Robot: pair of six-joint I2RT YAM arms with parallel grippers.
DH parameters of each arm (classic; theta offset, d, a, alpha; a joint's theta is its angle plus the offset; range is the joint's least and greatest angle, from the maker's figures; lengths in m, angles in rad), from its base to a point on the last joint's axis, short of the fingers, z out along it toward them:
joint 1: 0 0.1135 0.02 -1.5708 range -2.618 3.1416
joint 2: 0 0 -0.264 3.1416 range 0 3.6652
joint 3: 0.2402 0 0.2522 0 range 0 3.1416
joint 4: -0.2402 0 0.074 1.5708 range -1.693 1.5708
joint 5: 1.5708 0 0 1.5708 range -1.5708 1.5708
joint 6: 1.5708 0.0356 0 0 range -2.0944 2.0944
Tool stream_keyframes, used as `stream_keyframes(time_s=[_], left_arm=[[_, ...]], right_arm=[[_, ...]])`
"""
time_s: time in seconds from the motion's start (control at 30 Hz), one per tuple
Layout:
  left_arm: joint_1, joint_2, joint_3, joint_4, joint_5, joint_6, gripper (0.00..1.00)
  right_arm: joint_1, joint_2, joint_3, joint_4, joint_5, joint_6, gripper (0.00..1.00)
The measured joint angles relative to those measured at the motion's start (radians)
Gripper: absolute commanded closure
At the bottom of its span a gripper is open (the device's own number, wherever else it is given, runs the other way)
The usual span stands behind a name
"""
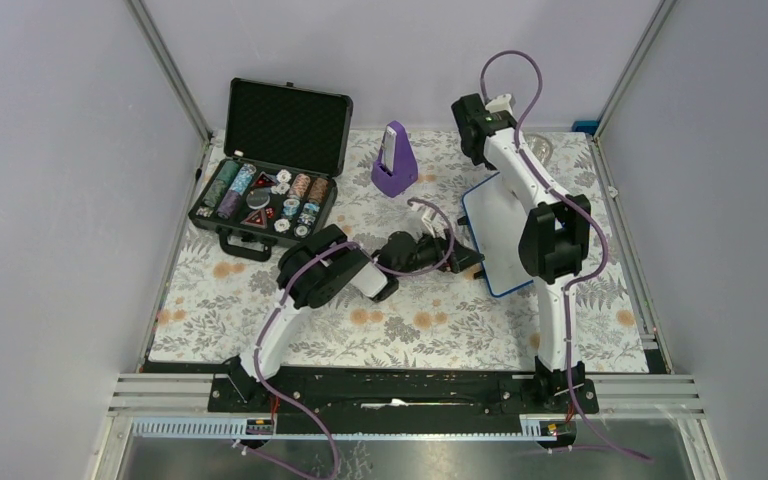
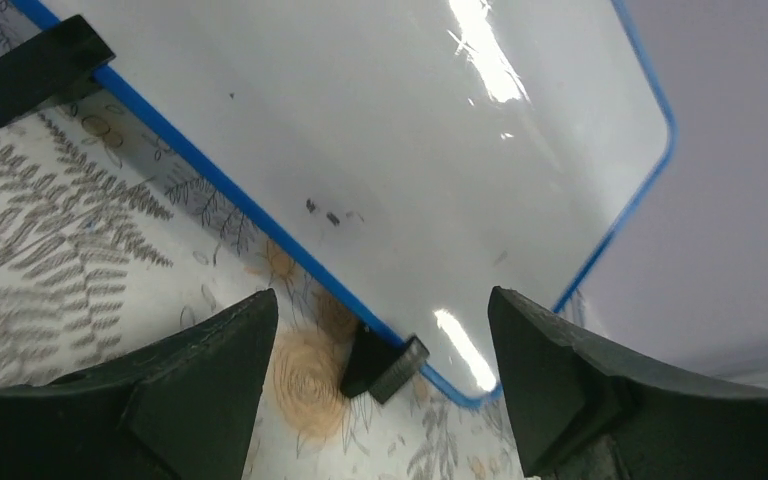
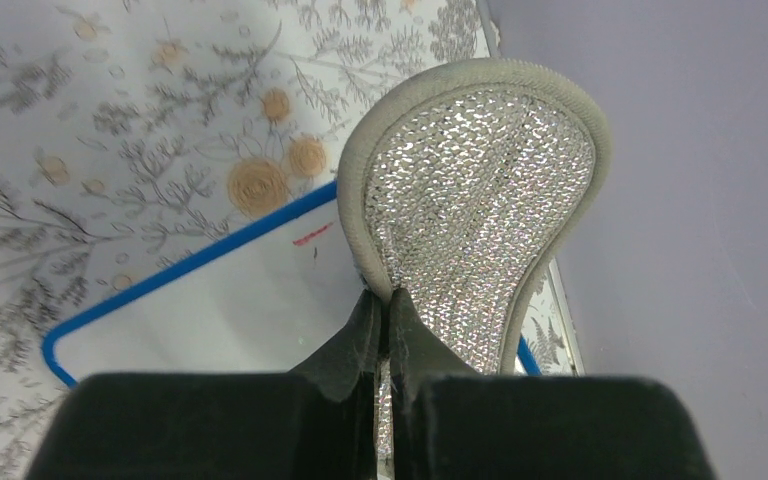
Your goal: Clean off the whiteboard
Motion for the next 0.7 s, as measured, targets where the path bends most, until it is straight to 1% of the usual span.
stream_keyframes(time_s=[0.17,0.23,0.33,0.47,0.57,0.7], left_arm=[[-0.059,0.000,0.127,-0.241,-0.120,0.083,0.25],[-0.077,0.000,0.161,-0.313,-0.158,0.119,0.31],[-0.093,0.000,0.182,-0.369,-0.191,0.148,0.35],[-0.103,0.000,0.200,-0.408,-0.219,0.146,0.36],[-0.105,0.000,0.206,-0.425,-0.238,0.129,0.36],[-0.105,0.000,0.211,-0.439,-0.258,0.102,0.36]], right_arm=[[0.001,-0.016,-0.109,0.029,-0.002,0.001,1.00],[0.001,-0.024,-0.134,0.046,-0.001,-0.001,1.00],[0.001,-0.033,-0.145,0.064,0.003,-0.006,1.00],[0.001,-0.035,-0.126,0.071,0.034,-0.033,1.00],[-0.001,-0.034,-0.065,0.070,0.077,-0.066,1.00],[-0.006,-0.027,0.041,0.079,0.097,-0.094,1.00]])
